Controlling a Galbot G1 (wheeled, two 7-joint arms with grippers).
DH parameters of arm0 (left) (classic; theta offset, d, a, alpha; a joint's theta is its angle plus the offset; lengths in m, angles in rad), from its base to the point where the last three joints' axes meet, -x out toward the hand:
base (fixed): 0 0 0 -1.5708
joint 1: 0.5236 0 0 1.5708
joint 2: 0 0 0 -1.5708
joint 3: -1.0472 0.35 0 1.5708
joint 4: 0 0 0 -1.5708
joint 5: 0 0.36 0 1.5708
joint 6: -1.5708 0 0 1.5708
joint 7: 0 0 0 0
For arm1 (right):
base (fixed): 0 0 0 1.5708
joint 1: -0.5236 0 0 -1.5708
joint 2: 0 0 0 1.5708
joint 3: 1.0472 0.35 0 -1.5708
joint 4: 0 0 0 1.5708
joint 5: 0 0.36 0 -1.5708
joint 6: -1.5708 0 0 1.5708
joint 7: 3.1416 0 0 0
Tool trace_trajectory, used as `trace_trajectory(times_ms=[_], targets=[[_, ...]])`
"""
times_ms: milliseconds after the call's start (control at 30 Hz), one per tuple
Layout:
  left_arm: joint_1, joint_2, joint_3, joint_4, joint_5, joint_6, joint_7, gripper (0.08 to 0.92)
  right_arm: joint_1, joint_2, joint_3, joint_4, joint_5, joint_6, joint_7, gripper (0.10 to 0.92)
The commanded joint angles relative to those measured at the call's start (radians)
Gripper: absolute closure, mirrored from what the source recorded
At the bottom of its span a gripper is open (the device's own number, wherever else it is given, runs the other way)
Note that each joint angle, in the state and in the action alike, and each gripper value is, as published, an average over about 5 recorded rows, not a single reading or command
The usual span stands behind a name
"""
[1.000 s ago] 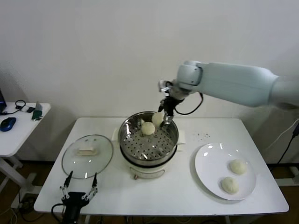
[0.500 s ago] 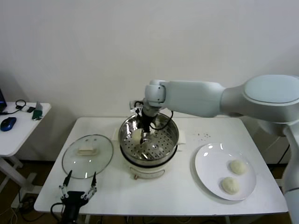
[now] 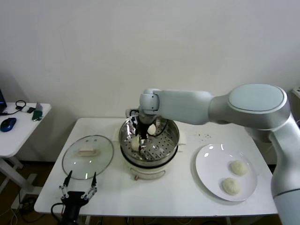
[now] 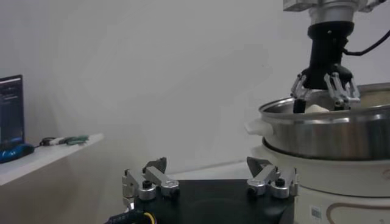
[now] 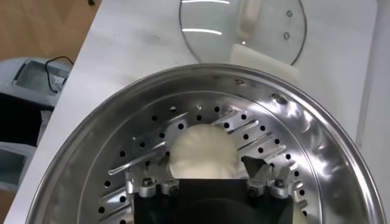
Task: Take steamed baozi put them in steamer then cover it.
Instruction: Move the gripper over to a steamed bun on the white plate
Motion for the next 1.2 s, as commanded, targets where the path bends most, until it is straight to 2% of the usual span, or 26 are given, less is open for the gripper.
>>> trace_trajectory(times_ms=[33, 367, 533, 767, 1000, 1200], targets=[[-0.001, -0.001, 0.0, 0.0, 0.001, 0.002, 0.0, 0.177, 0.001, 0.006, 0.013, -0.005, -0.013, -0.004, -0.012, 0.203], [-0.017, 0.007, 0.001, -0.008, 0.001, 0.019, 0.001, 0.177, 0.19, -0.203, 0.015, 0.141, -0.076, 0.083, -0.131, 0.203], [-0.032, 0.002, 0.007, -0.006, 0.007, 0.031, 0.001, 0.177, 0.282, -0.413, 0.002, 0.308, -0.113, 0.104, -0.165, 0.203], [-0.039, 0.004, 0.009, 0.007, 0.013, 0.031, 0.002, 0.177, 0.317, -0.708, -0.041, 0.513, -0.236, 0.116, -0.183, 0.203], [-0.037, 0.004, 0.004, 0.005, 0.016, 0.039, 0.002, 0.177, 0.169, -0.969, -0.01, 0.61, -0.449, 0.133, -0.18, 0.203], [-0.031, 0.0, -0.003, 0.002, 0.026, 0.046, 0.001, 0.177, -0.116, -1.077, 0.169, 0.585, -0.603, 0.152, -0.17, 0.203]])
